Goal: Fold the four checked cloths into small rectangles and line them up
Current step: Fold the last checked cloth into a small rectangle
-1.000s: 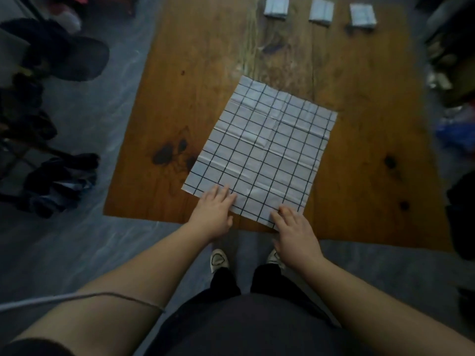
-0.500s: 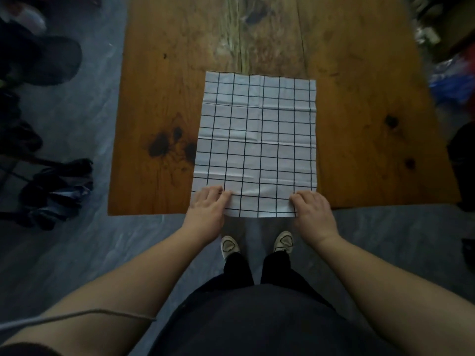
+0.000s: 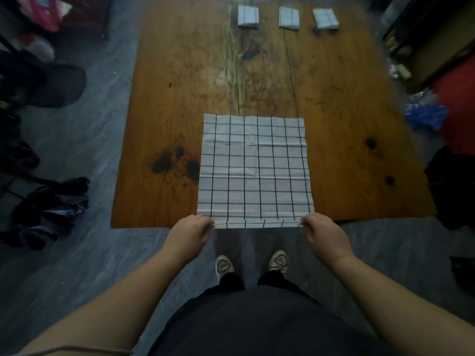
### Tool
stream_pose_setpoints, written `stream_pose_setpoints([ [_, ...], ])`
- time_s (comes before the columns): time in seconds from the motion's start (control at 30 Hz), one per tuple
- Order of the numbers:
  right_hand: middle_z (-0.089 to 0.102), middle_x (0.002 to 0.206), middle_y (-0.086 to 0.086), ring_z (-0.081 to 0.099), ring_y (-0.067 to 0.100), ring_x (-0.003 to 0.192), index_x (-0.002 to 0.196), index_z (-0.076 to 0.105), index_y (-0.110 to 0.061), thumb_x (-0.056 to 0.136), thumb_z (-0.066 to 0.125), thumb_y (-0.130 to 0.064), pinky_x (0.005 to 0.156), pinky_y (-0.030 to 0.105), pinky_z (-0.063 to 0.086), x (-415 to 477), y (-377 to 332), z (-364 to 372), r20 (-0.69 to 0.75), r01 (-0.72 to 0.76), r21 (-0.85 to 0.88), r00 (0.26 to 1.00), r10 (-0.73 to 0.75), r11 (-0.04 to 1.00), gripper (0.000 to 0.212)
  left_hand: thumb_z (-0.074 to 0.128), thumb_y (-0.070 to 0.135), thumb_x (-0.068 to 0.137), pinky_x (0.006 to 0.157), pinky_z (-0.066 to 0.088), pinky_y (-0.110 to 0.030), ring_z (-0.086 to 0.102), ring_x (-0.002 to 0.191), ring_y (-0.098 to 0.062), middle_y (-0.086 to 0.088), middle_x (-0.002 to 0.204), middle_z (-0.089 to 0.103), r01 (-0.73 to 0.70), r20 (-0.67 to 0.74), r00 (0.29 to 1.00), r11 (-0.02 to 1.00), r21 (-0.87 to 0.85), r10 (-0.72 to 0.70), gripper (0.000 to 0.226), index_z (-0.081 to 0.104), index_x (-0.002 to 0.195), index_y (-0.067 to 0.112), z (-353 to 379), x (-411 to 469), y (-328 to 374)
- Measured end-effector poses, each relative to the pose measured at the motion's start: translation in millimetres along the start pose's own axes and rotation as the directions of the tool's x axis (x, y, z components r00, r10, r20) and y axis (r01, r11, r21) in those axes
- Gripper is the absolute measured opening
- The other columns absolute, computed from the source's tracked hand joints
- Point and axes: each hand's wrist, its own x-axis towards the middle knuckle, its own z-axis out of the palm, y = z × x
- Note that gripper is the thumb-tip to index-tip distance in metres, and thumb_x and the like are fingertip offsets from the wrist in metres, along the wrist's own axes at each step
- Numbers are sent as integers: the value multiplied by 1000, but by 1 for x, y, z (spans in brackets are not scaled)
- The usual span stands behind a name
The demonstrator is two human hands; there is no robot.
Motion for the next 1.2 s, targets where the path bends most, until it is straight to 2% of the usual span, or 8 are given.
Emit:
stream_pose_setpoints([
  [0.23,60,96,-11,59,13,91,106,69,-18,95,63,-12,76,31,50,-2,5,-38,-157,59,111,987,-41,992,14,66,17,93,76,54,-29,63,89,-10,10,96,68,46,-99,993,974,-222,-70,11,72,102,18,-45,-10,23],
  [0.4,62,94,-8,57,11,88,102,69,-15,94,64,-9,74,28,44,16,-2,-68,-282,119,110,956,-84,987,12,63,17,95,81,54,-28,63,94,-9,10,99,67,66,-122,987,952,-299,-106,15,70,109,19,-85,13,40],
  [0.6,63,97,-5,58,11,89,105,66,-18,97,58,-16,75,29,49,68,-10,-97,-326,160,154,940,-102,975,11,61,25,96,84,55,-32,63,98,-9,9,105,67,95,-146,978,943,-318,-148,21,67,116,21,-112,69,45],
  [0.73,60,95,-7,57,12,89,108,66,-18,100,56,-20,71,28,45,121,-15,-109,-307,142,150,947,-91,978,13,59,27,98,82,55,-35,62,96,-10,9,105,67,141,-171,965,941,-306,-200,22,67,117,20,-125,120,45],
  [0.9,59,93,-8,55,12,86,109,66,-18,102,53,-24,64,25,39,189,-22,-115,-241,71,143,970,-35,987,15,58,28,98,81,52,-32,61,98,-9,10,105,67,280,-116,937,905,-321,-331,19,65,115,22,-131,182,41],
  [1.07,63,97,-7,59,12,89,111,64,-22,101,53,-26,73,32,52,249,-21,-109,-141,-32,164,988,56,986,15,58,35,97,88,56,-43,62,103,-14,9,111,67,438,-12,886,845,-307,-464,22,63,117,28,-124,233,24],
  [1.2,65,107,-6,62,14,97,118,62,-24,100,54,-26,78,33,54,281,-20,-101,-62,-77,174,994,89,982,19,58,35,97,86,54,-39,61,104,-15,7,113,67,509,35,853,814,-280,-521,26,60,122,26,-113,259,18],
])
